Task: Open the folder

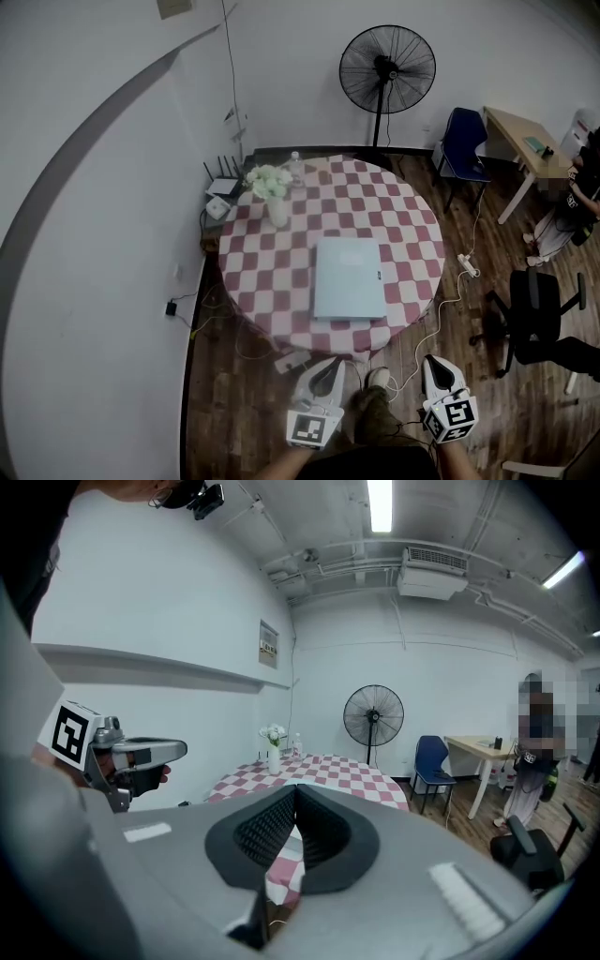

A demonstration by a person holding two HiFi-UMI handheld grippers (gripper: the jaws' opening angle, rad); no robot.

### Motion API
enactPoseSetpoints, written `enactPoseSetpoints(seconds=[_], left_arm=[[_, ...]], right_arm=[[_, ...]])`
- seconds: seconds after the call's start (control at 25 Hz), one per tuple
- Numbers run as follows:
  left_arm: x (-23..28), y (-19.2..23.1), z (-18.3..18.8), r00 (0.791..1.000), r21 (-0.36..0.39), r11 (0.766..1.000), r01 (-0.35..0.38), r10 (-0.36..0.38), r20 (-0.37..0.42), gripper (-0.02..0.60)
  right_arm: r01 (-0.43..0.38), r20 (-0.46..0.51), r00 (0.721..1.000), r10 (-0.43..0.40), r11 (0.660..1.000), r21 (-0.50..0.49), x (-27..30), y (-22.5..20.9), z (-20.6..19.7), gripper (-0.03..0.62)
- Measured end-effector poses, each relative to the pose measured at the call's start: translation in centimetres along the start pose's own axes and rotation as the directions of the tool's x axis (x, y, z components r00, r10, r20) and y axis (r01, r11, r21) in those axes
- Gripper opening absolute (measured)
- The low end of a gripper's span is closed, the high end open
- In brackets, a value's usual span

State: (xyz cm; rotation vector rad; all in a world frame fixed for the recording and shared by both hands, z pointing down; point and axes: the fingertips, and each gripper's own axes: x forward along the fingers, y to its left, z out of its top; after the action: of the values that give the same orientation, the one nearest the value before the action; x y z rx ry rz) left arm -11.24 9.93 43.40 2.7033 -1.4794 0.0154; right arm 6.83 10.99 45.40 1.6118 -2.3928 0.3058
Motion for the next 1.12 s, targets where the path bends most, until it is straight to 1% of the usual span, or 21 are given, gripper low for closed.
enactPoseSetpoints(seconds=[0.2,0.32,0.48,0.6,0.72,0.8,0.92,1.04,1.12], left_arm=[[3.7,0.8,-0.6,0.998,0.077,0.997,-0.009,0.013,-0.054,0.005],[6.5,1.0,-2.0,0.994,0.101,0.995,-0.014,0.024,-0.105,0.005],[12.2,0.8,-4.4,0.986,0.106,0.994,0.012,0.006,-0.166,0.005],[15.9,0.8,-6.5,0.974,0.091,0.996,0.026,-0.004,-0.228,0.005],[19.5,0.7,-8.2,0.962,0.065,0.997,0.032,-0.013,-0.273,0.005],[21.3,0.5,-9.8,0.949,0.069,0.996,0.051,-0.027,-0.314,0.005],[23.9,0.1,-12.7,0.917,0.073,0.994,0.084,-0.049,-0.395,0.005],[25.6,0.5,-14.7,0.888,0.025,0.998,0.052,-0.035,-0.459,0.005],[26.8,0.4,-15.8,0.872,0.025,0.999,0.046,-0.028,-0.489,0.006]], right_arm=[[-0.029,0.037,0.999,0.029,1.0,0.0,3.9,-2.8,2.4,0.003],[-0.048,0.046,0.998,0.047,0.999,0.007,6.6,-5.0,2.9,0.003],[-0.075,0.04,0.997,0.073,0.997,0.035,11.7,-8.6,3.3,0.003],[-0.108,0.022,0.994,0.106,0.992,0.058,15.0,-10.1,3.1,0.003],[-0.159,-0.006,0.987,0.16,0.986,0.053,17.9,-11.4,2.3,0.003],[-0.196,-0.03,0.98,0.197,0.98,0.031,19.5,-11.9,1.4,0.003],[-0.234,-0.078,0.969,0.235,0.972,0.022,21.9,-12.8,-0.5,0.003],[-0.271,-0.116,0.954,0.277,0.96,0.066,23.7,-13.4,-2.9,0.003],[-0.293,-0.147,0.942,0.303,0.952,0.089,24.8,-13.9,-4.7,0.003]])
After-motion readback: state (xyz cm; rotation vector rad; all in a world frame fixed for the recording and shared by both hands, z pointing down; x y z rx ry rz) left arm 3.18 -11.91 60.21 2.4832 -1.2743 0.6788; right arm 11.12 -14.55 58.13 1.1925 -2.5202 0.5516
